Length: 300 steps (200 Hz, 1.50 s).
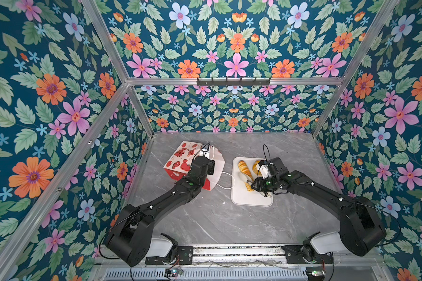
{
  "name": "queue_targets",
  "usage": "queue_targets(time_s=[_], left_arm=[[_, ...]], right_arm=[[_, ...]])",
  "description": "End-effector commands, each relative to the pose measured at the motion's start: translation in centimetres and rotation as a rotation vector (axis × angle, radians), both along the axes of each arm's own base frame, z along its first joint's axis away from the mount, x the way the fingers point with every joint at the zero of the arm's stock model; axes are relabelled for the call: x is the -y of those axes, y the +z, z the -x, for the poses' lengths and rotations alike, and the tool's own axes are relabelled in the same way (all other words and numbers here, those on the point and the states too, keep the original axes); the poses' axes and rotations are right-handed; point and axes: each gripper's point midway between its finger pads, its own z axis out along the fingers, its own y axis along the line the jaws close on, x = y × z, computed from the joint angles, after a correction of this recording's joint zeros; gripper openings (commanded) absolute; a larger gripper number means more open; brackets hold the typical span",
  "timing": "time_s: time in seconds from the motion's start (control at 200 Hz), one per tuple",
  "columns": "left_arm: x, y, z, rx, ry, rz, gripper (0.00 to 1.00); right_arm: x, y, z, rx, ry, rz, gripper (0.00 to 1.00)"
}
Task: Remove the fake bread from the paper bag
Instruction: 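Move the open tongs with the right gripper back into the bag opening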
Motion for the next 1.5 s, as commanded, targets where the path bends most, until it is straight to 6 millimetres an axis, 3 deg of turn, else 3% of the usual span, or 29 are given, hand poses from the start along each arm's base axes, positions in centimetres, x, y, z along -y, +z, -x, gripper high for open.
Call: queue_targets(time_s=[0.0,0.215,0.385,0.52,0.67,0.805,0.955,1.16,1.36,1.385,1.495], left_arm=[[-0.3,0.3,-0.2,0.012,0.016,0.001,0.0],[-0.1,0.4,-0.3,0.011,0.007,0.001,0.0],[0.2,0.6,-0.3,0.014,-0.014,0.003,0.0],[0.2,0.8,-0.1,0.018,-0.021,-0.009,0.0],[0.5,1.0,0.0,0.02,-0.05,-0.026,0.0],[1.3,1.4,0.3,0.019,-0.118,-0.064,0.0],[1.9,1.9,0.7,0.027,-0.183,-0.117,0.0],[2.9,1.3,0.6,0.042,-0.274,-0.219,0.0],[4.2,1.2,0.5,0.042,-0.329,-0.196,0.0],[4.3,1.3,0.5,0.043,-0.334,-0.189,0.0],[4.6,1.4,0.3,0.034,-0.334,-0.164,0.0]], right_arm=[[0.5,0.4,-1.1,0.042,-0.003,0.015,0.37],[0.8,0.5,-1.4,0.047,0.01,0.027,0.37],[-1.5,4.7,-1.0,0.132,0.081,-0.141,0.37],[-1.9,8.4,0.1,0.215,0.119,-0.19,0.37],[-4.3,10.4,1.8,0.239,0.225,-0.231,0.38],[-7.9,9.4,2.6,0.205,0.321,-0.276,0.39],[-10.2,8.0,1.3,0.19,0.337,-0.328,0.39],[-12.1,7.5,-1.1,0.195,0.3,-0.388,0.39],[-12.9,6.2,-2.6,0.175,0.281,-0.373,0.43],[-13.1,4.7,-2.8,0.148,0.278,-0.358,0.44],[-13.3,3.6,-3.6,0.146,0.266,-0.335,0.46]])
